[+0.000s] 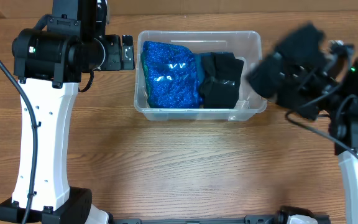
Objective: Pack container
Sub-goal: 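Place the second black piece into the bin beside the first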
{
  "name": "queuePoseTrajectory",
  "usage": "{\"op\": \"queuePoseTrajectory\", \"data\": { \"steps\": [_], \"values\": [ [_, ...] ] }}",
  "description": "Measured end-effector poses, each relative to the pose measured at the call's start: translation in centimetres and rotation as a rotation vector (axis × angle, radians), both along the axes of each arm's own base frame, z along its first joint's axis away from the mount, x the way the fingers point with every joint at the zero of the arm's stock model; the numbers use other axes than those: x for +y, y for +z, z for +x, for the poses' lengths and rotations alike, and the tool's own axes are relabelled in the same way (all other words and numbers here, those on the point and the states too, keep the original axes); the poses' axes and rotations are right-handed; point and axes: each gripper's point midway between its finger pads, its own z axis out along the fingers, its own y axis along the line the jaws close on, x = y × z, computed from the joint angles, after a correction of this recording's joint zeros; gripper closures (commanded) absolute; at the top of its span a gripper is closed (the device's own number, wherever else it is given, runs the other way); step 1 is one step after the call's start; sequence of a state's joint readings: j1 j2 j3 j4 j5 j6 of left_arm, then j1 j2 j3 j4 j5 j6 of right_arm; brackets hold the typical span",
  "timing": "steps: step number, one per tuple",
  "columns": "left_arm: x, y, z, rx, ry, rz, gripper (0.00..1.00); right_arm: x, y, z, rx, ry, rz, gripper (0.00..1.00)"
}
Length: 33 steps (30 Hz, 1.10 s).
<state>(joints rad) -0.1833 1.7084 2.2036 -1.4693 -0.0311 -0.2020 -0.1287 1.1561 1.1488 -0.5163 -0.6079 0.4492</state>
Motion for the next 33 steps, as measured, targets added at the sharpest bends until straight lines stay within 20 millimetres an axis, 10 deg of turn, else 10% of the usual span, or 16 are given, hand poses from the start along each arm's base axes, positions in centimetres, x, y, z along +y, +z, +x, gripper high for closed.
{"op": "queuePoseTrajectory", "data": {
  "steps": [4, 14, 25, 28, 33],
  "values": [
    [0.0, 0.0, 0.0, 0.000, 0.000, 0.000, 0.00, 6.4, -0.5, 0.4, -0.025, 0.214, 0.012, 0.96],
    [0.0, 0.0, 0.0, 0.000, 0.000, 0.000, 0.00, 7.8, -13.3, 7.0, 0.134, 0.330, -0.062, 0.93],
    [0.0, 0.0, 0.0, 0.000, 0.000, 0.000, 0.00, 12.5, -6.6, 5.6, -0.126, 0.648, 0.081, 0.93],
    [0.0, 0.0, 0.0, 0.000, 0.000, 0.000, 0.00, 11.7, -7.5, 5.8, -0.095, 0.619, 0.056, 0.92],
    [0.0, 0.0, 0.0, 0.000, 0.000, 0.000, 0.00, 9.2, -11.2, 6.4, 0.040, 0.504, -0.042, 0.55]
  ]
}}
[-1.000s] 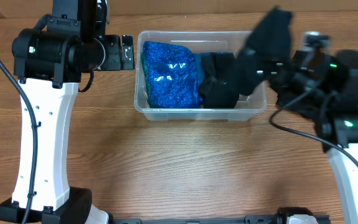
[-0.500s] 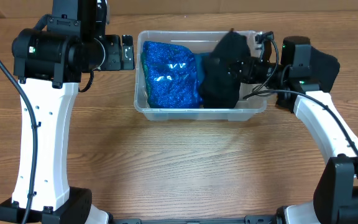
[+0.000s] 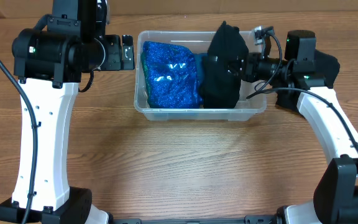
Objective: Pack container
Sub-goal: 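Place the second black piece into the bin beside the first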
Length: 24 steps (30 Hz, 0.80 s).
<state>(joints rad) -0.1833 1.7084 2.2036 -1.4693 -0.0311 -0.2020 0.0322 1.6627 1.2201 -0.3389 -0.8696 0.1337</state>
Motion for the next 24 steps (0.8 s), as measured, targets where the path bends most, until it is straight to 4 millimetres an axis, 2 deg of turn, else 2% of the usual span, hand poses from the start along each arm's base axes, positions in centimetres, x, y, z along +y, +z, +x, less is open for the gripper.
{"op": "queuePoseTrajectory", "data": {
  "steps": [1, 2, 3, 7, 9, 12, 14, 15, 17, 20, 24],
  "values": [
    [0.0, 0.0, 0.0, 0.000, 0.000, 0.000, 0.00, -0.2, -0.4, 0.0, 0.012, -0.008, -0.012, 0.46],
    [0.0, 0.0, 0.0, 0.000, 0.000, 0.000, 0.00, -1.1, -2.4, 0.1, 0.071, -0.060, -0.075, 0.42],
    [0.0, 0.0, 0.0, 0.000, 0.000, 0.000, 0.00, -1.9, -3.8, 0.0, 0.111, -0.093, -0.127, 0.41],
    [0.0, 0.0, 0.0, 0.000, 0.000, 0.000, 0.00, -3.7, -6.1, -1.3, 0.237, -0.158, -0.247, 0.40],
    [0.0, 0.0, 0.0, 0.000, 0.000, 0.000, 0.00, -4.7, -5.2, -1.6, 0.286, -0.193, -0.307, 0.53],
    [0.0, 0.0, 0.0, 0.000, 0.000, 0.000, 0.00, -5.5, -1.5, -0.9, 0.267, -0.233, -0.358, 0.73],
    [0.0, 0.0, 0.0, 0.000, 0.000, 0.000, 0.00, -5.5, 1.6, -0.6, 0.226, -0.253, -0.375, 0.83],
    [0.0, 0.0, 0.0, 0.000, 0.000, 0.000, 0.00, -5.3, 2.9, -0.4, 0.199, -0.259, -0.378, 0.86],
    [0.0, 0.0, 0.0, 0.000, 0.000, 0.000, 0.00, -4.4, 5.1, -0.6, 0.153, -0.272, -0.382, 0.86],
    [0.0, 0.0, 0.0, 0.000, 0.000, 0.000, 0.00, -3.2, 4.8, -1.1, 0.175, -0.306, -0.425, 0.88],
    [0.0, 0.0, 0.0, 0.000, 0.000, 0.000, 0.00, -3.1, 0.7, -1.0, 0.298, -0.377, -0.510, 0.90]
  ]
}}
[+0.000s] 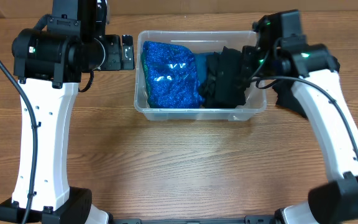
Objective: Pack container
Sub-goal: 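Place the second black piece into the bin beside the first, then move the right gripper to the remaining black item and grasp it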
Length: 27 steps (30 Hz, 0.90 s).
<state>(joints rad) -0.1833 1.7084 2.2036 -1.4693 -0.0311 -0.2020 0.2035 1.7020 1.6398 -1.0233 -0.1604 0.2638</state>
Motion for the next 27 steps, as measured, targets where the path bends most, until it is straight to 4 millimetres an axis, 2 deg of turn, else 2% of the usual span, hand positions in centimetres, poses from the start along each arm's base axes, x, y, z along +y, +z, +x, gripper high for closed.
{"op": "queuePoseTrajectory", "data": {
  "steps": [2, 6, 7, 9, 10, 11, 14, 16, 17, 19, 20, 21, 22, 23, 25, 26, 27],
  "values": [
    [0.0, 0.0, 0.0, 0.000, 0.000, 0.000, 0.00, -0.5, -3.5, 0.5, 0.093, -0.044, -0.038, 0.94],
    [0.0, 0.0, 0.0, 0.000, 0.000, 0.000, 0.00, -1.9, -12.2, 0.7, 0.298, -0.145, -0.136, 0.94],
    [0.0, 0.0, 0.0, 0.000, 0.000, 0.000, 0.00, -2.1, -13.2, 0.7, 0.316, -0.156, -0.150, 0.94],
    [0.0, 0.0, 0.0, 0.000, 0.000, 0.000, 0.00, -2.3, -13.7, 0.8, 0.323, -0.167, -0.160, 0.93],
    [0.0, 0.0, 0.0, 0.000, 0.000, 0.000, 0.00, -2.4, -13.5, 0.8, 0.317, -0.168, -0.162, 0.88],
    [0.0, 0.0, 0.0, 0.000, 0.000, 0.000, 0.00, -2.3, -13.3, 0.8, 0.313, -0.167, -0.163, 0.71],
    [0.0, 0.0, 0.0, 0.000, 0.000, 0.000, 0.00, -2.3, -12.1, 0.9, 0.297, -0.166, -0.171, 0.46],
    [0.0, 0.0, 0.0, 0.000, 0.000, 0.000, 0.00, -2.2, -9.3, 1.6, 0.227, -0.167, -0.152, 0.29],
    [0.0, 0.0, 0.0, 0.000, 0.000, 0.000, 0.00, -2.3, -7.1, 2.0, 0.174, -0.174, -0.134, 0.25],
    [0.0, 0.0, 0.0, 0.000, 0.000, 0.000, 0.00, -3.0, -2.2, 2.6, 0.055, -0.197, -0.093, 0.24],
    [0.0, 0.0, 0.0, 0.000, 0.000, 0.000, 0.00, -4.2, 0.7, 2.5, -0.013, -0.227, -0.071, 0.24],
    [0.0, 0.0, 0.0, 0.000, 0.000, 0.000, 0.00, -5.6, 2.8, 2.3, -0.058, -0.260, -0.059, 0.24],
    [0.0, 0.0, 0.0, 0.000, 0.000, 0.000, 0.00, -7.4, 4.4, 2.1, -0.089, -0.303, -0.051, 0.21],
    [0.0, 0.0, 0.0, 0.000, 0.000, 0.000, 0.00, -10.1, 5.7, 1.7, -0.112, -0.364, -0.050, 0.16],
    [0.0, 0.0, 0.0, 0.000, 0.000, 0.000, 0.00, -14.8, 5.8, 1.1, -0.098, -0.476, -0.061, 0.01],
    [0.0, 0.0, 0.0, 0.000, 0.000, 0.000, 0.00, -18.1, 4.4, 1.0, -0.060, -0.555, -0.071, 0.00],
    [0.0, 0.0, 0.0, 0.000, 0.000, 0.000, 0.00, -21.3, 1.7, 0.7, 0.011, -0.626, -0.079, 0.00]
  ]
}}
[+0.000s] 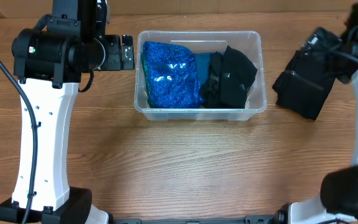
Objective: Pack container
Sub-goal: 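Move the right gripper to the remaining black item and grasp it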
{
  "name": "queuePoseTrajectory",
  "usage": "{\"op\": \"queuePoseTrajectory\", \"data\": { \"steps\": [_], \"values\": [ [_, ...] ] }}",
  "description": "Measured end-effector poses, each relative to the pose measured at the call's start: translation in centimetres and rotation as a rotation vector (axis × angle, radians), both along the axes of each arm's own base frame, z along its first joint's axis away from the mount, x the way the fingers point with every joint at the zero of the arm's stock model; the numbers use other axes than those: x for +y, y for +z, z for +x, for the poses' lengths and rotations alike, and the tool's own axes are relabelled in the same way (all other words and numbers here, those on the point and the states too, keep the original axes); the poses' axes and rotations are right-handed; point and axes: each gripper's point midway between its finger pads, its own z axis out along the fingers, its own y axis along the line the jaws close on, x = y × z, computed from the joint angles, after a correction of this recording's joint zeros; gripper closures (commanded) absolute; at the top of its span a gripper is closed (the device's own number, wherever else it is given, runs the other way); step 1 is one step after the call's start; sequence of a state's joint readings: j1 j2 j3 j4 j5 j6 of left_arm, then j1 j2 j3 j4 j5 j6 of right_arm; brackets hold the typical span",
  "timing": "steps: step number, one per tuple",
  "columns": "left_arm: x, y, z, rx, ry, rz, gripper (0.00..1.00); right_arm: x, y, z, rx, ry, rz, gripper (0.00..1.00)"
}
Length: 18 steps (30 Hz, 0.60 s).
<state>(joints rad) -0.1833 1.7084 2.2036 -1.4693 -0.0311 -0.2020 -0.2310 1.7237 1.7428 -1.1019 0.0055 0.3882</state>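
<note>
The clear plastic container (255, 107) stands at the back middle of the table. Inside lie a glittery blue bundle (168, 74) on the left, a teal piece (204, 62) in the middle and black garments (232, 78) on the right. A further black cloth (298, 92) lies on the table to the right of the container. My right gripper (319, 45) hovers over that cloth's far edge; it is dark and blurred, so its jaws are unreadable. My left gripper (128, 52) is beside the container's left wall, open and empty.
The left arm's white link (42, 137) runs down the left side of the table. The right arm runs along the right edge. Bare wooden table (197, 168) lies in front of the container.
My right gripper has left the container's right end and is now out to the right, above the black cloth on the table. A black garment stays in the container. The left arm is unchanged.
My right arm was first a blur to the right of the container, with something dark. Then it held a black garment above the container's right side. Then it was down inside that end, on the garment. Now the garment lies there and the gripper is over the table's black cloth.
</note>
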Motion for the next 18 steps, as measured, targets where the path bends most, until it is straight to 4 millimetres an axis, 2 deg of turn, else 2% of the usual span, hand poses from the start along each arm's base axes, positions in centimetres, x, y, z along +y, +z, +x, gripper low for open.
{"op": "queuePoseTrajectory", "data": {
  "steps": [2, 4, 5, 6, 8, 11, 15, 17, 18],
  "values": [
    [0.0, 0.0, 0.0, 0.000, 0.000, 0.000, 0.00, -2.4, -2.7, -0.2, 0.055, -0.051, 0.045, 0.00],
    [0.0, 0.0, 0.0, 0.000, 0.000, 0.000, 0.00, -5.9, -6.5, -0.7, 0.124, -0.125, 0.108, 0.00],
    [0.0, 0.0, 0.0, 0.000, 0.000, 0.000, 0.00, -7.0, -7.6, -0.8, 0.139, -0.143, 0.126, 0.00],
    [0.0, 0.0, 0.0, 0.000, 0.000, 0.000, 0.00, -8.6, -10.0, -1.0, 0.172, -0.164, 0.160, 0.00],
    [0.0, 0.0, 0.0, 0.000, 0.000, 0.000, 0.00, -9.1, -11.6, -0.6, 0.184, -0.153, 0.175, 0.00],
    [0.0, 0.0, 0.0, 0.000, 0.000, 0.000, 0.00, -10.1, -15.1, 0.5, 0.188, -0.107, 0.202, 0.00],
    [0.0, 0.0, 0.0, 0.000, 0.000, 0.000, 0.00, -10.2, -17.5, 1.6, 0.177, -0.066, 0.233, 0.00],
    [0.0, 0.0, 0.0, 0.000, 0.000, 0.000, 0.00, -10.0, -18.6, 2.1, 0.175, -0.052, 0.249, 0.07],
    [0.0, 0.0, 0.0, 0.000, 0.000, 0.000, 0.00, -9.8, -19.1, 2.2, 0.172, -0.043, 0.265, 0.15]
  ]
}}
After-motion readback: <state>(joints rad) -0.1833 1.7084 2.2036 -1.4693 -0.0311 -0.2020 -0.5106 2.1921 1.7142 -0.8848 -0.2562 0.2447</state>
